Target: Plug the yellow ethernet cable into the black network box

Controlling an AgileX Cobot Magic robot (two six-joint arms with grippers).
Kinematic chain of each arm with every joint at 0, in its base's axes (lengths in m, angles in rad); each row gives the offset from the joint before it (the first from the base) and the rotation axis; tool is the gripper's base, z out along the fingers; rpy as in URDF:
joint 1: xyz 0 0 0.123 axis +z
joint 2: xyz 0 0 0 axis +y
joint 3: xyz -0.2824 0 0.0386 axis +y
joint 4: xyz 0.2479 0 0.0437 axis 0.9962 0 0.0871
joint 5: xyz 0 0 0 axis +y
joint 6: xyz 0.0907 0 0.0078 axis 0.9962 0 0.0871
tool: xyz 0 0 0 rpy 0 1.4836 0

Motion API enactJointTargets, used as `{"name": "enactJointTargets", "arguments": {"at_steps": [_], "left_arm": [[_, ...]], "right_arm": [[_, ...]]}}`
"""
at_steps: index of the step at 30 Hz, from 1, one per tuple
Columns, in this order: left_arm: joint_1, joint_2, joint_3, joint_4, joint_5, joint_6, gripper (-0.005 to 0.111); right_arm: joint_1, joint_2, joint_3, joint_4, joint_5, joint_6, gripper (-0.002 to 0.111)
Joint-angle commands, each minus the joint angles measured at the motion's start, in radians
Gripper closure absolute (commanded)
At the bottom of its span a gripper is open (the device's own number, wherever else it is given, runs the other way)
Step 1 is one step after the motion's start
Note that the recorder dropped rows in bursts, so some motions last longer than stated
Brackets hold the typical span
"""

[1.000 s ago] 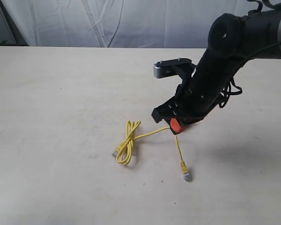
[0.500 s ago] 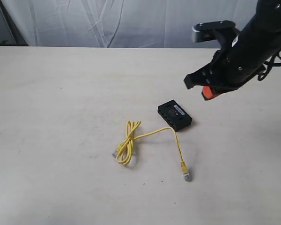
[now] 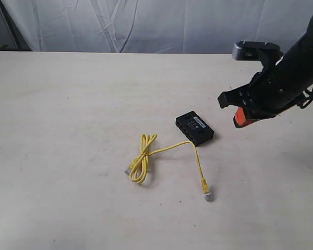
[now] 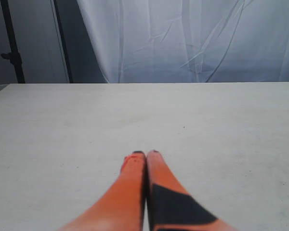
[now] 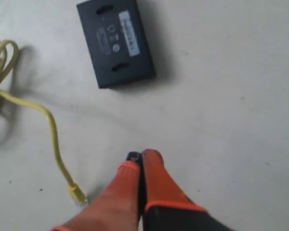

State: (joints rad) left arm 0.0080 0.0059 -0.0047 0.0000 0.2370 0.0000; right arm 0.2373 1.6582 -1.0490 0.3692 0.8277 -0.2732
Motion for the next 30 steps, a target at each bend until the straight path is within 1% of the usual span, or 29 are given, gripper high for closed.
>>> {"name": "enactJointTargets", "arguments": {"at_steps": [1, 5, 6, 7, 12, 14, 17, 20, 21, 25, 30], "left_arm": [[0.001, -0.006, 0.005, 0.0, -0.006, 0.0, 0.107], [0.001, -0.006, 0.005, 0.0, -0.006, 0.0, 0.107], [0.001, -0.006, 0.005, 0.0, -0.006, 0.0, 0.107], [0.001, -0.006, 0.005, 0.0, -0.006, 0.0, 0.107], [0.001, -0.006, 0.005, 0.0, -0.006, 0.0, 0.107], [0.001, -0.006, 0.005, 0.0, -0.006, 0.0, 0.107], [0.001, -0.006, 0.005, 0.0, -0.006, 0.0, 0.107], [0.001, -0.006, 0.005, 0.0, -0.006, 0.0, 0.107], [0.001, -0.006, 0.005, 0.0, -0.006, 0.0, 0.107], [0.001, -0.006, 0.005, 0.0, -0.006, 0.0, 0.107], [0.001, -0.006, 0.005, 0.0, -0.006, 0.0, 0.107]], "right_arm": [[0.059, 0.023, 0.008, 0.006, 0.037, -0.026, 0.108], [0.121, 0.043, 0.008, 0.01, 0.025, -0.023, 0.107], [0.135, 0.047, 0.008, 0.013, 0.017, -0.023, 0.105], [0.147, 0.05, 0.008, 0.015, 0.009, -0.023, 0.103], [0.206, 0.093, 0.008, 0.038, -0.024, -0.023, 0.077], [0.225, 0.11, 0.008, 0.041, -0.055, -0.023, 0.073], [0.241, 0.133, 0.008, 0.041, -0.094, -0.023, 0.07], [0.241, 0.171, 0.008, 0.049, -0.121, -0.023, 0.071], [0.241, 0.18, 0.008, 0.055, -0.129, -0.023, 0.075], [0.241, 0.184, 0.006, 0.07, -0.186, -0.023, 0.107], [0.241, 0.184, 0.006, 0.094, -0.269, -0.058, 0.108]]}}
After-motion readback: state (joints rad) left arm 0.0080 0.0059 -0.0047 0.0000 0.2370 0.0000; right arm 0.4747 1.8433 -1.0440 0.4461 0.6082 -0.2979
